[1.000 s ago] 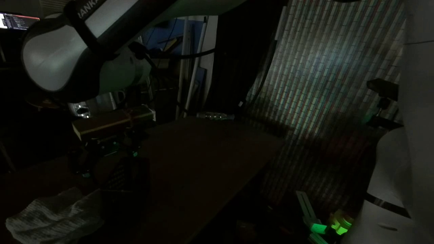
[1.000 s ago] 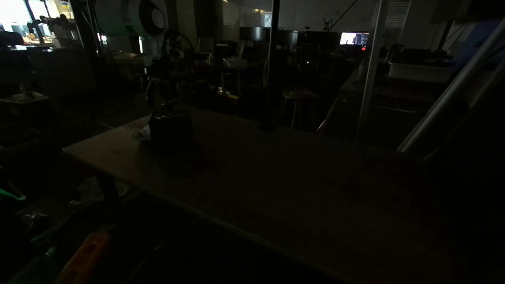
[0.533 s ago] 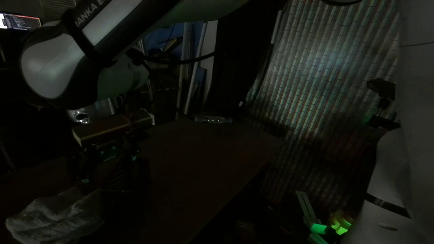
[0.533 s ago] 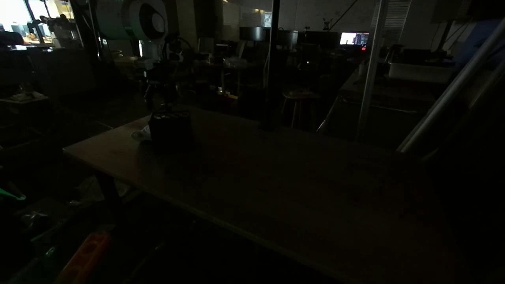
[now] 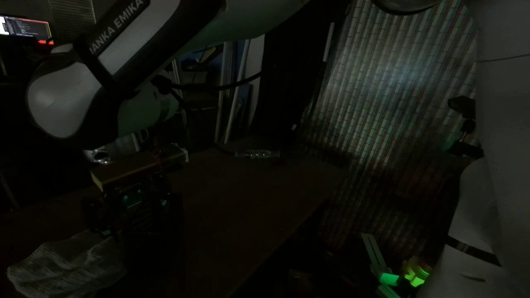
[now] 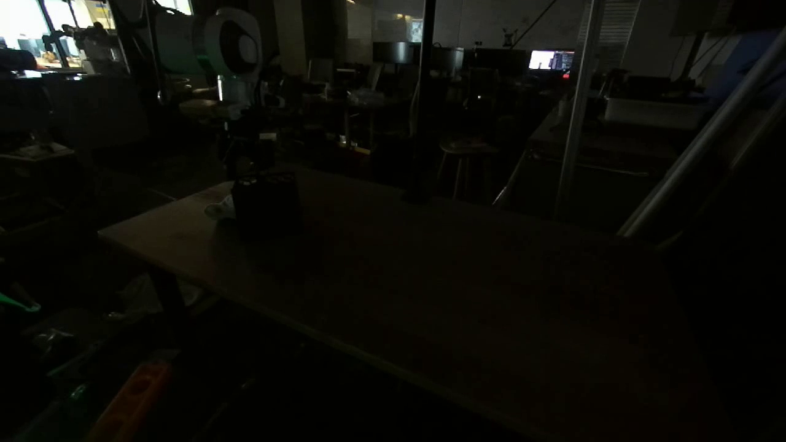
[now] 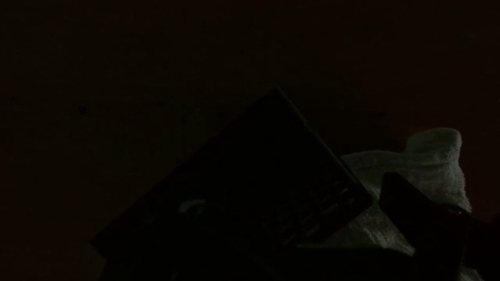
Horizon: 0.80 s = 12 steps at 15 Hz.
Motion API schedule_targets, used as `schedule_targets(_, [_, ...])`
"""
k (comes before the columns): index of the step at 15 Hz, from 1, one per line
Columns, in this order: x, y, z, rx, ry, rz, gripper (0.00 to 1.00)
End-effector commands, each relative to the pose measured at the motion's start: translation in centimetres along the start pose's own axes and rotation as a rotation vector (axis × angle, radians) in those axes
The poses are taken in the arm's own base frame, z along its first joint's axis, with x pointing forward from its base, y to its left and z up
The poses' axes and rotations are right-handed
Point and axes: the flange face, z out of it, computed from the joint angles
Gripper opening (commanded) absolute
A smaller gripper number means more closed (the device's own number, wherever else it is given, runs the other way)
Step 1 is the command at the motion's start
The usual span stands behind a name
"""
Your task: Put the towel in the box then remove the towel and fold it.
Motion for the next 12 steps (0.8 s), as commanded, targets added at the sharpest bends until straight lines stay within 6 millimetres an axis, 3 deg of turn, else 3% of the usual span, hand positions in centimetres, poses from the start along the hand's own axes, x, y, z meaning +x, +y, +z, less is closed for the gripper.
schedule_targets(1, [0.1,-0.1,0.3,0.029,0.003,-0.019,0.78])
schedule_targets(4, [-0.1,0.2,0.9,0.03,-0.004,-0.026,0.63])
schedule_targets(12, [-0.7,1.9,1.4,0.028,-0.012,-0.035,0.02])
